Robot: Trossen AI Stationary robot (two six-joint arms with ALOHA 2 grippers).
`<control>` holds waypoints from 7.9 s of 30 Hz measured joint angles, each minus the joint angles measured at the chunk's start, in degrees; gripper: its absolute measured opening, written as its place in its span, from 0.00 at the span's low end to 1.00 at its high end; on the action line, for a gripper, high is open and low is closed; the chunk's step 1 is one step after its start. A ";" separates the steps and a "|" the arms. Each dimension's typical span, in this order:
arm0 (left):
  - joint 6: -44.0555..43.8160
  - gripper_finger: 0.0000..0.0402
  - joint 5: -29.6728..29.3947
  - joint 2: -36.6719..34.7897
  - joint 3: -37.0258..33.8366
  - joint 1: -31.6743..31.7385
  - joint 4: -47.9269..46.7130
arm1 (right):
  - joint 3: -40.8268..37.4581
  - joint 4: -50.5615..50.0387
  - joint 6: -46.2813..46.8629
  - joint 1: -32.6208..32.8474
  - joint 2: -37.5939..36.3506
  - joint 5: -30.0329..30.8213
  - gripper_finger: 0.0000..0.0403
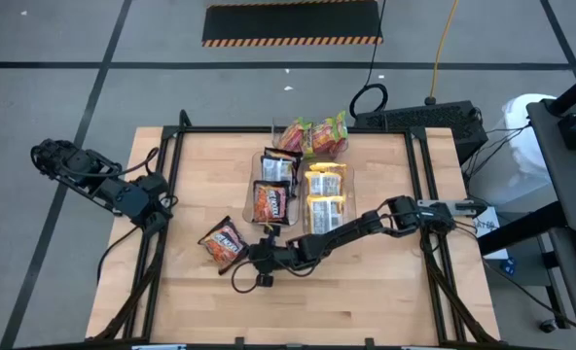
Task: Sort Maruchan noodles
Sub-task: Put the black noodle pack into the left transparent bin
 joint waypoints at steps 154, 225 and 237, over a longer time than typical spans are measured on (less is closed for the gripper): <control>3.37 0.01 4.96 -0.15 0.00 0.00 -3.67 | 17.35 1.97 -30.50 2.33 12.59 -4.85 0.28; 4.26 0.01 4.96 -0.11 0.00 -0.01 -3.63 | 11.52 11.32 -22.22 -2.02 12.48 -3.06 0.01; 3.04 0.01 4.94 -0.11 0.00 -0.01 -3.58 | 11.50 9.81 -21.00 -1.73 8.97 -3.17 0.00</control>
